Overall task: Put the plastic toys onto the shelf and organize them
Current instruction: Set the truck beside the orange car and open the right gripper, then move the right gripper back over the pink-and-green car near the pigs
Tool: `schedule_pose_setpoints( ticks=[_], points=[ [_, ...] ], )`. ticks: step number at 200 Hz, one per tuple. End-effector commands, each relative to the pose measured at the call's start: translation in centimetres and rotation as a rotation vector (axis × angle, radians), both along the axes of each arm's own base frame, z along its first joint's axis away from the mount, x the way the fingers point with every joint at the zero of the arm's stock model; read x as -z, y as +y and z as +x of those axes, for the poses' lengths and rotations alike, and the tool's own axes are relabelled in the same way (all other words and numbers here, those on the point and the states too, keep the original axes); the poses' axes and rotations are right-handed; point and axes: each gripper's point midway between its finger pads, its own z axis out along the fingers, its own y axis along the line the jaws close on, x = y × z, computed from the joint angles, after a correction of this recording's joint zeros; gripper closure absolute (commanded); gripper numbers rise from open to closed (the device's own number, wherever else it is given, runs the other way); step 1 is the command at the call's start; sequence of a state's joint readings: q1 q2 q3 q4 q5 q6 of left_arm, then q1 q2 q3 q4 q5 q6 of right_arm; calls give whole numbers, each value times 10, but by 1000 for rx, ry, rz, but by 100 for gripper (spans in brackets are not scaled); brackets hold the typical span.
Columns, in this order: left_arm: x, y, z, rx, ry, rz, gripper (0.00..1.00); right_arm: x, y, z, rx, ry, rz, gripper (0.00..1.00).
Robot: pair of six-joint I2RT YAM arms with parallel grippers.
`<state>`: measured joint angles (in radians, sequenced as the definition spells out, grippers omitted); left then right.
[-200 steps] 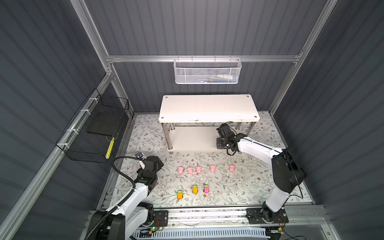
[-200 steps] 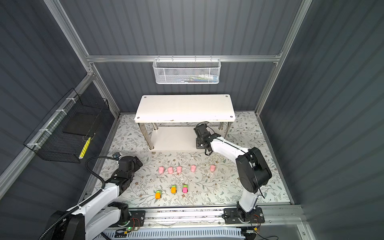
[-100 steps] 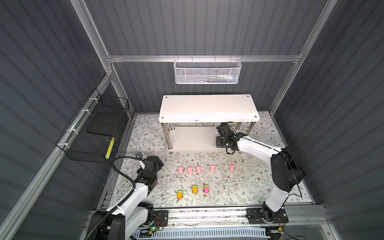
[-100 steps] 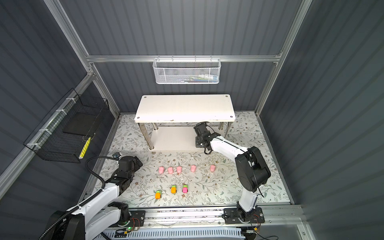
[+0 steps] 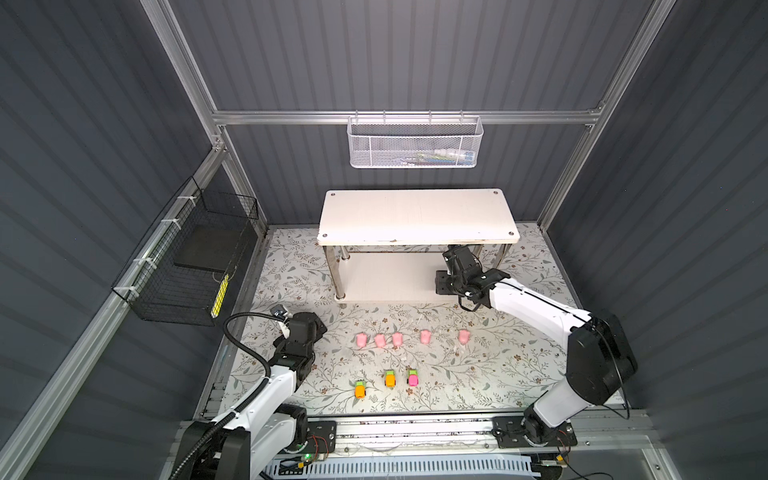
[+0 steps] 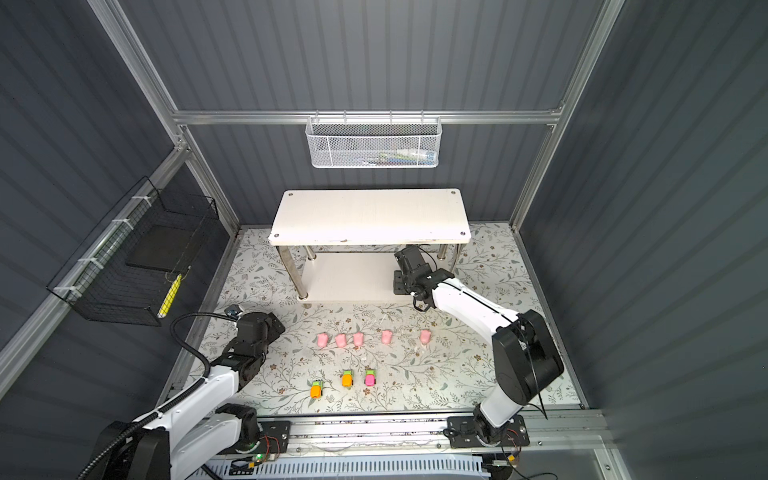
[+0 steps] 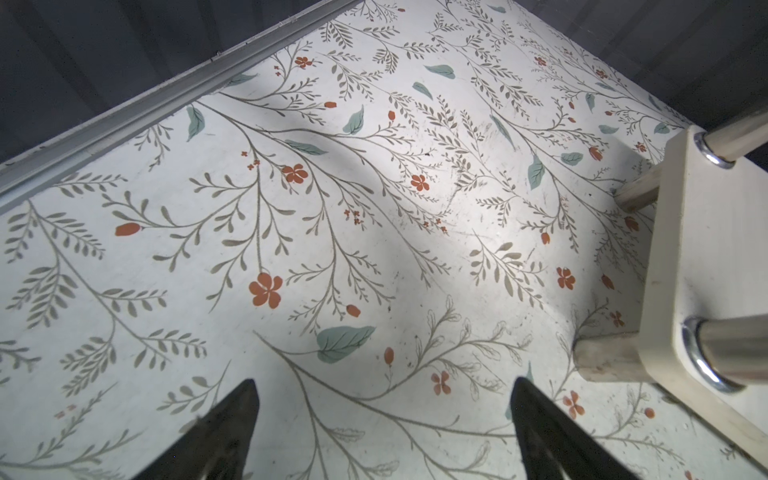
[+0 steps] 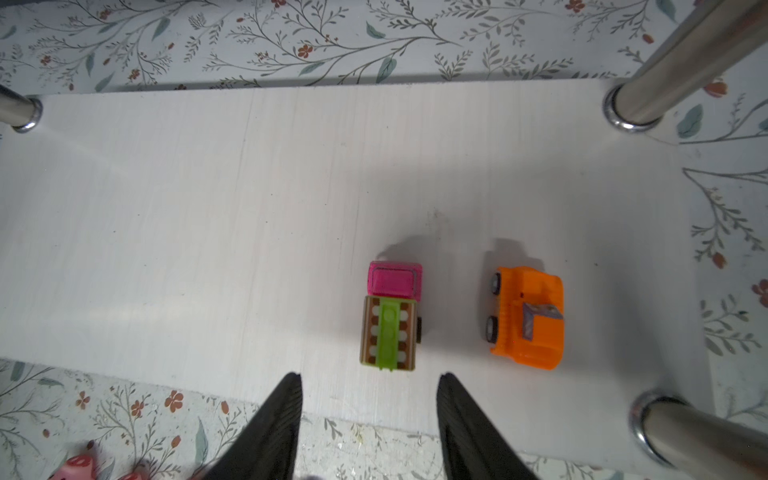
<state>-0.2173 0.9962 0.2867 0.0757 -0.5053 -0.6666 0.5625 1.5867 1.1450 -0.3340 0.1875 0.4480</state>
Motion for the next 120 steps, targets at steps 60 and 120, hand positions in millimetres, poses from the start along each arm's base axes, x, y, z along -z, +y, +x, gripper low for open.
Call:
schedule_pose_setpoints(
  ticks=[60,120],
  points=[
    [-15,-6,4,46,-42,5,7,-14,10,-68,-81,-71,10,44],
    [-38,-21,10,139,-123,-20,8,6,32,-153,-255,80,4,42]
  ],
)
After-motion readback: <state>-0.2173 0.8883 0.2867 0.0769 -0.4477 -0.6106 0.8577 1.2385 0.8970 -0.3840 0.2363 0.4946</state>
